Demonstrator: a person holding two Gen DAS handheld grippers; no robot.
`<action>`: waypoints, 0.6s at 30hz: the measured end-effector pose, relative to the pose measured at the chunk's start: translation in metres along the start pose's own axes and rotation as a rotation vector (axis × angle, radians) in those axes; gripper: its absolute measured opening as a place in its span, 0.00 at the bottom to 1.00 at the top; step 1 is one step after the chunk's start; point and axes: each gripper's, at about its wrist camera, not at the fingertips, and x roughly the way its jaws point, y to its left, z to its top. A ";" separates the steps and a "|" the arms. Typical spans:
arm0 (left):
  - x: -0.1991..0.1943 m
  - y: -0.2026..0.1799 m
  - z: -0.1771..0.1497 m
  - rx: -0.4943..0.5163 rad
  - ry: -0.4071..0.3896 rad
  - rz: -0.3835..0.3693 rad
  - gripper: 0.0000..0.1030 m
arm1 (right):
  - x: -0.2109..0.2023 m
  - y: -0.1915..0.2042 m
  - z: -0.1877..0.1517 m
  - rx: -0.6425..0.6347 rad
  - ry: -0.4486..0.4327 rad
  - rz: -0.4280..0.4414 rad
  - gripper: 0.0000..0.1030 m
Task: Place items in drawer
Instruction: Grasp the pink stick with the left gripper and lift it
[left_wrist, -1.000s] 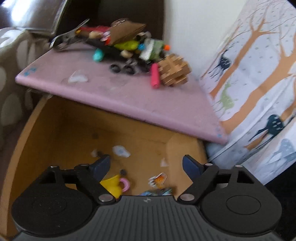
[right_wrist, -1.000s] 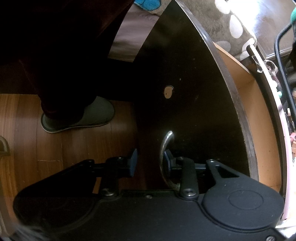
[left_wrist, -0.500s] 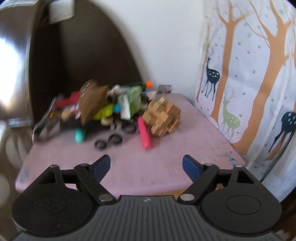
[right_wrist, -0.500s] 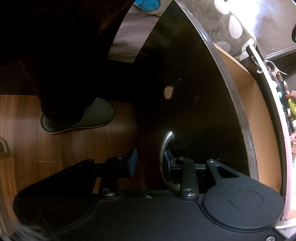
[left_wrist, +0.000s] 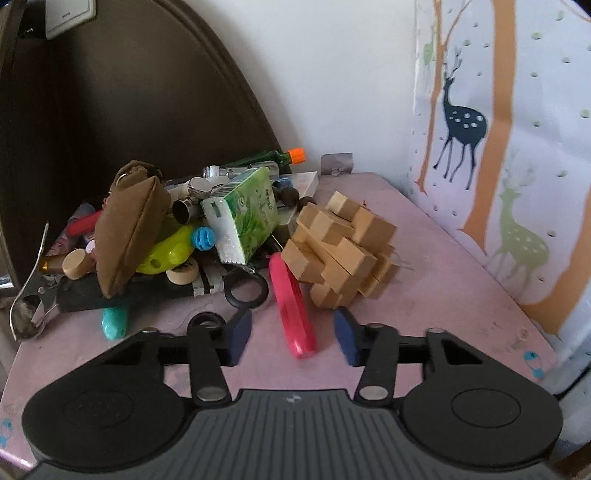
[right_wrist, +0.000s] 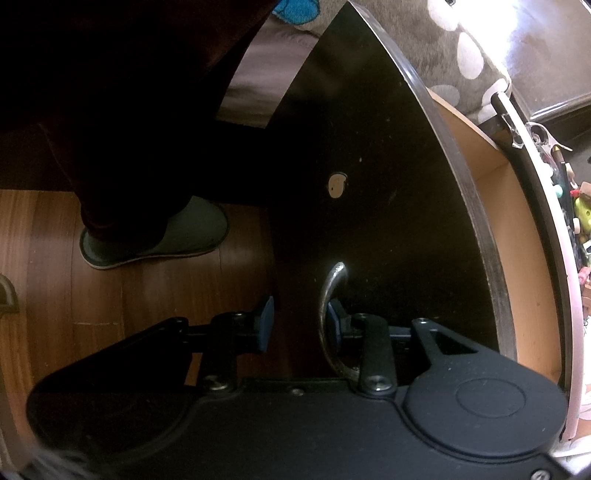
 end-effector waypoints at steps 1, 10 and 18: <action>0.003 0.000 0.001 0.004 0.013 0.015 0.30 | 0.000 0.000 0.000 0.000 -0.001 0.000 0.31; 0.023 0.002 0.011 0.018 0.053 0.018 0.30 | 0.001 0.001 0.001 -0.001 -0.005 -0.003 0.31; 0.028 0.008 0.015 -0.011 0.078 0.005 0.16 | 0.000 0.002 0.001 -0.002 -0.008 -0.005 0.31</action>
